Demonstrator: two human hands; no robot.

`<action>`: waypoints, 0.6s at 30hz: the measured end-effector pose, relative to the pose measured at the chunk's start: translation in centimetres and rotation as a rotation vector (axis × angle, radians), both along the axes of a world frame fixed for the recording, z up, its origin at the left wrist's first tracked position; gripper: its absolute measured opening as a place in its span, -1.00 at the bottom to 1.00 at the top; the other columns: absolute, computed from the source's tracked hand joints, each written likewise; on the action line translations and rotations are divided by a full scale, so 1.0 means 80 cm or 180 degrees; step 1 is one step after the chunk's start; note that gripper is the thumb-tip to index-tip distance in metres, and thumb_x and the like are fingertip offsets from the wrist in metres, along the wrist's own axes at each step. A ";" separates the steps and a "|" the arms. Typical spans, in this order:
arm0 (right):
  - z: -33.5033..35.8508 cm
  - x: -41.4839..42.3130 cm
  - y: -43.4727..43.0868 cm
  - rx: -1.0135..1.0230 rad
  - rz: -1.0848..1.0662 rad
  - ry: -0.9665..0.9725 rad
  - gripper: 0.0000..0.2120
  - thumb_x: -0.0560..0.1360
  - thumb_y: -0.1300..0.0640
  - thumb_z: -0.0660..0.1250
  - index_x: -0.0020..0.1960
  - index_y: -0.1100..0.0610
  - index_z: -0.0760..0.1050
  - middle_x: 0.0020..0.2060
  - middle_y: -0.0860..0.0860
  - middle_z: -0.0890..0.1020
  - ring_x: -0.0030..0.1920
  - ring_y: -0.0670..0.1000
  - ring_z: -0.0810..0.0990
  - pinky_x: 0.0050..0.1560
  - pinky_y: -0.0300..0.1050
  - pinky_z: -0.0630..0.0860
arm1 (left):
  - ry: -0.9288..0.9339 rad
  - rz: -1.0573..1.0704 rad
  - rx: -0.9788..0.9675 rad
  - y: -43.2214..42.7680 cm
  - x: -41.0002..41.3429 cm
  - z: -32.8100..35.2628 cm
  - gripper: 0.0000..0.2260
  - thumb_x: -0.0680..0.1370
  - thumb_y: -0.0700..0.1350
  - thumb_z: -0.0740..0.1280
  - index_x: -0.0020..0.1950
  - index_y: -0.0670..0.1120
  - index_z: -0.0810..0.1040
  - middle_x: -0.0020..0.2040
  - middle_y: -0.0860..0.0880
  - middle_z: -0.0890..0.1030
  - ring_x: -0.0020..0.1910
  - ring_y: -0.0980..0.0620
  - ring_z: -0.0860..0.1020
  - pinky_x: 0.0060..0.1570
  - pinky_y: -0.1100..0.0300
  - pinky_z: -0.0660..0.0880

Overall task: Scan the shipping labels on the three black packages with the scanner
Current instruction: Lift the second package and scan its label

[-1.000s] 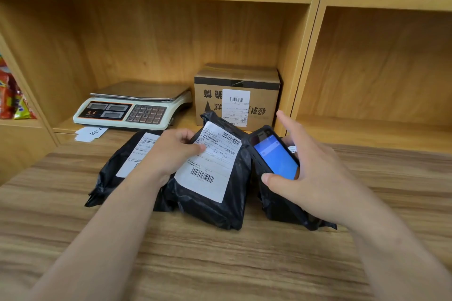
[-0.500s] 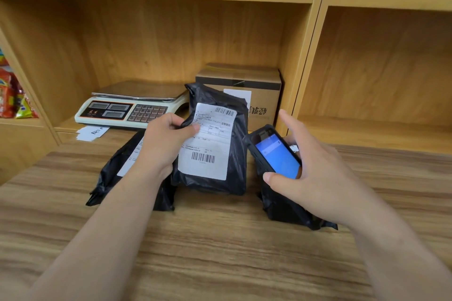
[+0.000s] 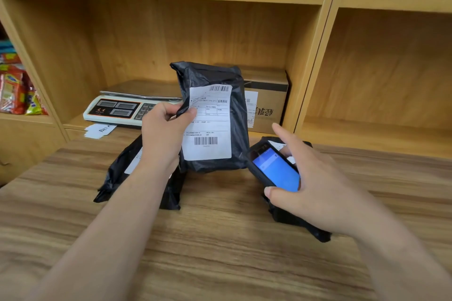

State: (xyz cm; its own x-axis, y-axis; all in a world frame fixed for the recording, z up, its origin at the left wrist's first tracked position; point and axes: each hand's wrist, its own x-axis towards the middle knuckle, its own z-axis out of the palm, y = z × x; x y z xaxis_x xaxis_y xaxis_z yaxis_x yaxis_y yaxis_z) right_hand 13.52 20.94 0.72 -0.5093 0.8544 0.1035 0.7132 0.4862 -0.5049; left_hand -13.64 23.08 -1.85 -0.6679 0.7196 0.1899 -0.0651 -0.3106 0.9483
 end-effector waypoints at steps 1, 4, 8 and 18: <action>-0.001 -0.001 -0.001 -0.0016 0.0027 -0.0073 -0.01 0.35 -0.22 0.41 0.54 -0.44 -0.18 0.19 -0.40 0.30 0.16 -0.21 0.33 0.01 -0.23 0.30 | -0.0017 0.0019 0.0019 0.000 0.000 0.000 -0.78 0.51 -0.26 0.54 -0.22 -0.05 0.55 0.02 -0.23 0.76 0.08 -0.26 0.75 0.13 -0.30 0.66; -0.003 -0.004 -0.003 -0.0025 0.0092 -0.0241 -0.01 0.35 -0.23 0.39 0.53 -0.44 -0.22 0.23 -0.43 0.21 0.22 -0.25 0.24 0.13 -0.13 0.29 | -0.0060 0.0084 0.0080 0.001 0.001 0.002 -0.79 0.52 -0.27 0.54 -0.20 -0.06 0.57 -0.02 -0.17 0.77 0.05 -0.21 0.76 0.10 -0.27 0.68; -0.004 -0.006 -0.005 -0.0035 0.0163 -0.0338 -0.03 0.37 -0.21 0.39 0.52 -0.45 -0.22 0.24 -0.42 0.20 0.25 -0.26 0.25 0.14 -0.16 0.28 | -0.0079 0.0156 0.0090 -0.002 0.002 0.005 -0.80 0.54 -0.26 0.52 -0.17 -0.08 0.54 0.02 -0.15 0.77 0.06 -0.19 0.76 0.04 -0.19 0.71; -0.006 -0.010 -0.008 -0.0112 0.0236 -0.0465 -0.05 0.38 -0.21 0.38 0.49 -0.47 -0.24 0.34 -0.27 0.35 0.34 -0.13 0.34 0.22 -0.06 0.38 | 0.0136 0.0310 0.0039 -0.006 0.004 0.011 -0.83 0.55 -0.22 0.52 -0.14 -0.09 0.56 -0.09 -0.01 0.74 -0.06 -0.02 0.73 -0.02 0.08 0.68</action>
